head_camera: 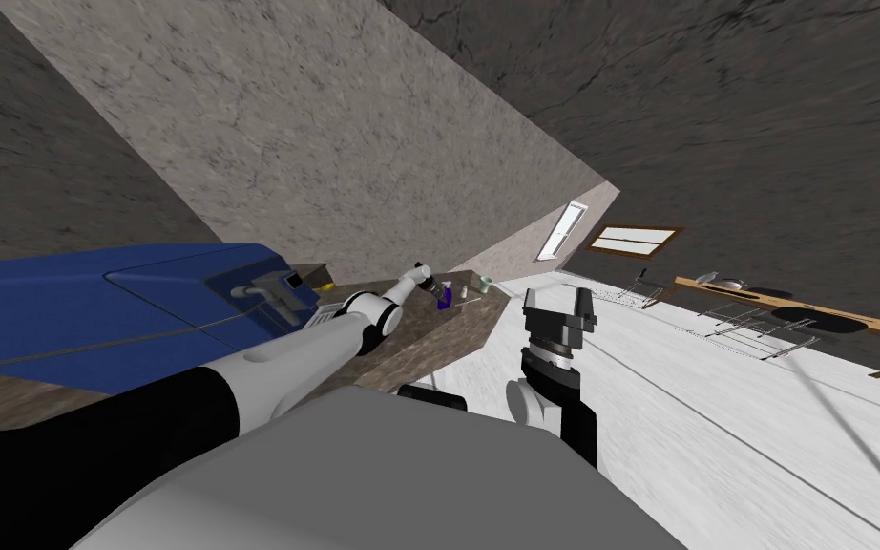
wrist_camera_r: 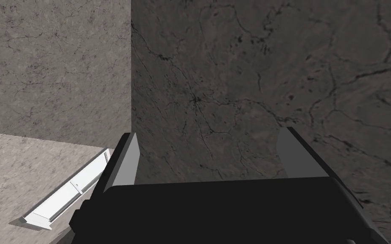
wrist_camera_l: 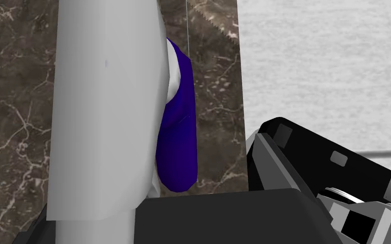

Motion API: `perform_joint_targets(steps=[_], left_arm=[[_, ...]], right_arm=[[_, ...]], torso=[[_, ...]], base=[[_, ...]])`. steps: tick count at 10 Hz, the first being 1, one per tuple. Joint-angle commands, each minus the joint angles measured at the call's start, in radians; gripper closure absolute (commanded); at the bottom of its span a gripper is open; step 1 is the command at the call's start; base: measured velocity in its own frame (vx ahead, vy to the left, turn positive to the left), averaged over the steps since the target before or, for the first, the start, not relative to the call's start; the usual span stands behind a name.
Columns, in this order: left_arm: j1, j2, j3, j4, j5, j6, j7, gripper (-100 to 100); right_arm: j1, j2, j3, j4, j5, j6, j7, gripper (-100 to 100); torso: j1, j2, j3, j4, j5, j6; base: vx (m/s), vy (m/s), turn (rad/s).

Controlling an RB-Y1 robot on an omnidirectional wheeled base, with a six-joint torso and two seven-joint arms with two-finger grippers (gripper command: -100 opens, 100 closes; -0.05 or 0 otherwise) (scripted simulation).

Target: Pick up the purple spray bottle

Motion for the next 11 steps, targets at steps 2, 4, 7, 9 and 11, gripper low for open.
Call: perform_joint_targets(steps=[2, 4, 7, 9, 11], left_arm=[[-0.025, -0.005, 0.005, 0.027, 0.010, 0.028, 0.005, -100], [-0.016, -0.005, 0.003, 0.010, 0.007, 0.032, 0.010, 0], [0.035, 0.056, -0.057, -0.047, 0.103, 0.074, -0.040, -100], [0.069, 0.096, -0.097, -0.085, 0.162, 0.101, -0.074, -100], [0.086, 0.116, -0.116, -0.104, 0.204, 0.115, -0.091, -100]], right_arm=[[0.000, 0.000, 0.000, 0.000, 0.000, 0.000, 0.000, 0], [0.000, 0.000, 0.000, 0.000, 0.000, 0.000, 0.000, 0], [0.000, 0.000, 0.000, 0.000, 0.000, 0.000, 0.000, 0], [0.000, 0.000, 0.000, 0.000, 0.000, 0.000, 0.000, 0], [0.000, 0.000, 0.000, 0.000, 0.000, 0.000, 0.000, 0]], torso=[[-0.001, 0.000, 0.000, 0.000, 0.000, 0.000], [-0.002, 0.002, 0.001, 0.000, 0.000, 0.000], [-0.010, 0.002, 0.001, 0.000, -0.002, 0.000], [-0.014, -0.001, -0.001, 0.000, -0.003, 0.000], [-0.015, 0.000, 0.000, 0.000, -0.003, 0.000]], base=[[0.041, 0.020, -0.032], [0.006, 0.003, -0.002], [0.035, -0.121, 0.162], [0.072, -0.193, 0.161], [0.029, -0.174, 0.110]])
